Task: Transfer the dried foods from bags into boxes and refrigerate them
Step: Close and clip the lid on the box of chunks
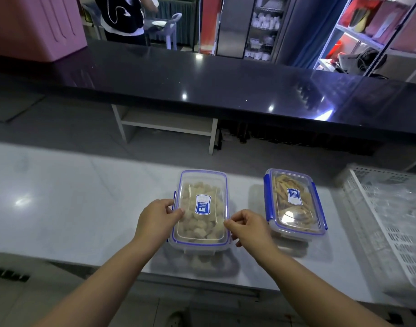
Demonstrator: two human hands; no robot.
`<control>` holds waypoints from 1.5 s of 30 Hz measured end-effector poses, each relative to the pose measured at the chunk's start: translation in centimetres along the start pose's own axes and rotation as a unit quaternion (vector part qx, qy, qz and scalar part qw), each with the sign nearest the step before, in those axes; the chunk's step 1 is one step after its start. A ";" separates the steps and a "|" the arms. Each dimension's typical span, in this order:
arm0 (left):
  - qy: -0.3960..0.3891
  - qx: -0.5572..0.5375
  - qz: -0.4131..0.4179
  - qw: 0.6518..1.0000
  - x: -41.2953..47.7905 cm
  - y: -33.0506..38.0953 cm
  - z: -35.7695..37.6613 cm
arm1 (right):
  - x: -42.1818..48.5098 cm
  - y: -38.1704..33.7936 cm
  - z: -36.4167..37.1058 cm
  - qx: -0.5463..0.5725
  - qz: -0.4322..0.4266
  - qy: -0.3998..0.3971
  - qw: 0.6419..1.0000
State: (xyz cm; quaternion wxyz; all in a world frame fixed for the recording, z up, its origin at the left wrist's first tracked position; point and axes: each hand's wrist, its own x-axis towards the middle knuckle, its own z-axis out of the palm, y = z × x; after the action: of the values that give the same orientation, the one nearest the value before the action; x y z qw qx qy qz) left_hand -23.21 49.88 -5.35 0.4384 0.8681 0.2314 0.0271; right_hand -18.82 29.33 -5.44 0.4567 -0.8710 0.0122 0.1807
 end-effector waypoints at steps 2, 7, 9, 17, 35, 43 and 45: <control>-0.006 0.005 -0.010 1.000 0.4 -0.2 0.0 | 0.4 -0.2 0.2 -0.004 0.003 0.001 1.000; -0.021 0.003 -0.022 1.000 1.2 -0.5 -0.1 | 1.2 -0.5 0.2 -0.004 0.017 -0.006 1.000; -0.024 0.005 -0.022 0.999 1.3 -0.6 -0.1 | 1.3 -0.6 0.1 0.009 0.027 -0.016 0.999; -0.027 0.011 -0.026 0.999 1.0 -0.7 -0.1 | 0.7 -0.8 -0.1 0.002 0.042 -0.040 0.998; -0.032 0.035 -0.060 0.997 1.6 -1.0 0.0 | 1.2 -1.1 -0.4 0.015 0.091 -0.087 0.992; -0.057 0.006 -0.092 0.994 2.4 -0.7 -0.1 | 2.0 -1.8 -0.3 0.031 0.094 -0.076 0.992; -0.069 0.023 -0.093 0.993 2.6 -0.3 -0.3 | 2.5 -2.0 -0.2 -0.012 0.038 -0.072 0.997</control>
State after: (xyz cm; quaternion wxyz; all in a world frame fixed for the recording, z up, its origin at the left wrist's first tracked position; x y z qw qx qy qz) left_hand -21.07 51.44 -5.81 0.4337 0.8524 0.2814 -0.0790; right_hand -16.01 30.67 -4.54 0.4389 -0.8600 0.0099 0.2600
